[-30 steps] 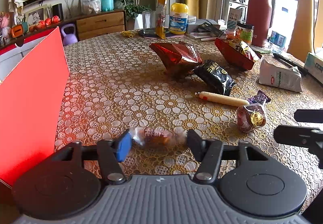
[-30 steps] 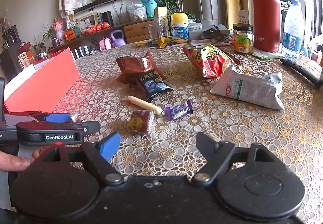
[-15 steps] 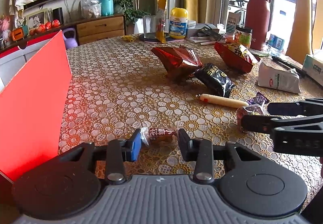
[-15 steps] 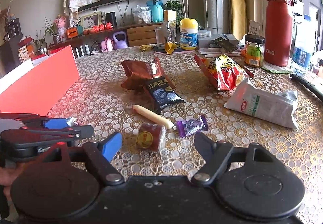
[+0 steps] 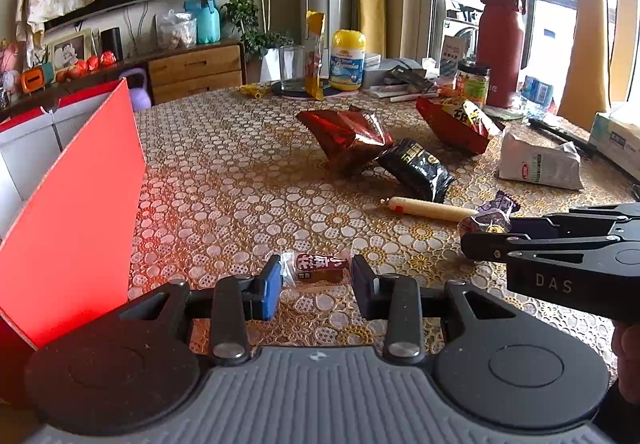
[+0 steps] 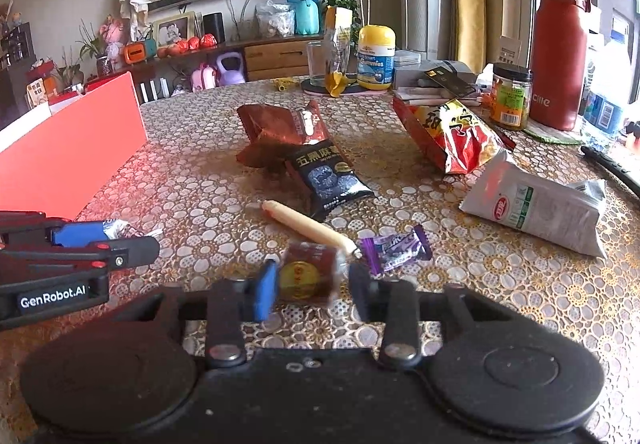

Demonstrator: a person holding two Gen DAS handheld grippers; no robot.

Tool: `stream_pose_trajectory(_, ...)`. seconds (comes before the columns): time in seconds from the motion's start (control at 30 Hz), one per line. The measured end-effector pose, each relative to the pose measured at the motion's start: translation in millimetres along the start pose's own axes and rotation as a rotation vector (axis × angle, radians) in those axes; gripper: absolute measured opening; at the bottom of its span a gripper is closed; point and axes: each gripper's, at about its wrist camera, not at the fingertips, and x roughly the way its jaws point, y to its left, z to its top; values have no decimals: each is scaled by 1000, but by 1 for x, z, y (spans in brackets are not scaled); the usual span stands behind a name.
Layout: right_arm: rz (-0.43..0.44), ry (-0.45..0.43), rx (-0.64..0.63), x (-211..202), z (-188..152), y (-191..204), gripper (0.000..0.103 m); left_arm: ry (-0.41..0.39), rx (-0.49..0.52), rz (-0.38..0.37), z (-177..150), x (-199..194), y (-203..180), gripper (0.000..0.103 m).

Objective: Organize snacks
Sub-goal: 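Grasp the small clear-wrapped snack with the left tool while the right tool grasps the brown round cake, then carry the wrapped snack and brown cake over the box with both tools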

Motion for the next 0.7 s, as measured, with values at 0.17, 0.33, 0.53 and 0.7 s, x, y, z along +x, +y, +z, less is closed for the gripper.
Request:
stream_pose_trajectory(0.17,1,-18,-1,-5,0,2,28,-14,-5,-7,4,-14,1,35)
stream_pose_trajectory(0.33,6,-39,-6,-18,5,4,28,-59,5,-20,17,-43,5,34)
stream_pose_trajectory(0.53,28,-74,-17,-36,16,10,28,-87,-10,-20,38,-77,26,34)
stream_pose_trajectory(0.7,65,-103,-38,-51,28,22,28,-102,-4,8,54,-99,53,34)
